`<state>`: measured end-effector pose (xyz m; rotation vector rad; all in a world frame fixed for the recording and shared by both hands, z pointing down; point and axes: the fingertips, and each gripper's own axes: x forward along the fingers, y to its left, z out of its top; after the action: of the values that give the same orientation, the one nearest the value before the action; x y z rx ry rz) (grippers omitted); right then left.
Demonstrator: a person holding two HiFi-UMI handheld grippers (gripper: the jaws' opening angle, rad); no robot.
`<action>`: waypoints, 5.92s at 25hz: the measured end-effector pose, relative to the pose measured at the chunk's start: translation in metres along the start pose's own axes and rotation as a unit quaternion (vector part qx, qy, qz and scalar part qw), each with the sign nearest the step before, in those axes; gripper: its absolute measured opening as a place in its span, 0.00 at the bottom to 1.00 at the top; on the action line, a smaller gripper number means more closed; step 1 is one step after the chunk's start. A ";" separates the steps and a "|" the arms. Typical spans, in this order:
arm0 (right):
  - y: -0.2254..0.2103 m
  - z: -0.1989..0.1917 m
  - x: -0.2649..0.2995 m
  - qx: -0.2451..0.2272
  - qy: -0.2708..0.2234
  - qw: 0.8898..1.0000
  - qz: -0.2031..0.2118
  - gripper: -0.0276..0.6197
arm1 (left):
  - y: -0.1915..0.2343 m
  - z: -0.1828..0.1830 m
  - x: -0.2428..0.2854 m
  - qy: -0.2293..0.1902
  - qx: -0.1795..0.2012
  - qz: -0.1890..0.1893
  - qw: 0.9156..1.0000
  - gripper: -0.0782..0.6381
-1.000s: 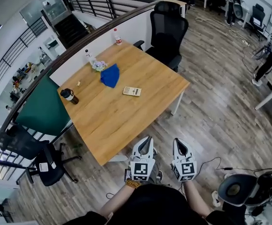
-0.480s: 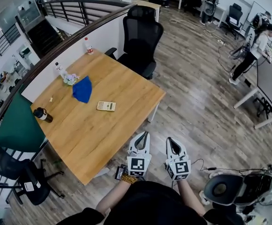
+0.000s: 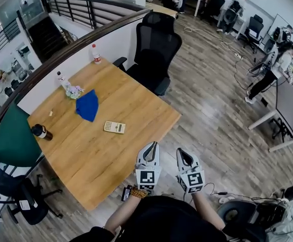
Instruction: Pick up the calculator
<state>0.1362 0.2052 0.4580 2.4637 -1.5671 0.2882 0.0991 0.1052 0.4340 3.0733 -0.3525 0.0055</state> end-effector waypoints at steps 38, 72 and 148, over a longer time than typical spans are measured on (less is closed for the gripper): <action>-0.036 0.027 0.259 -0.053 0.001 0.950 0.309 0.05 | 0.141 -0.044 0.066 0.071 -0.021 0.345 0.936 0.16; 0.111 0.063 0.306 -0.139 0.000 0.916 0.376 0.05 | 0.265 -0.055 -0.008 0.047 -0.049 0.359 0.931 0.16; 0.158 -0.029 0.362 -0.286 0.097 0.829 0.471 0.05 | 0.273 -0.326 0.071 0.294 -0.157 0.251 0.909 0.24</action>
<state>0.1419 -0.1664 0.5962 1.0539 -2.2261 0.1538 0.1069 -0.1611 0.7735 2.4171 -0.9614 0.7818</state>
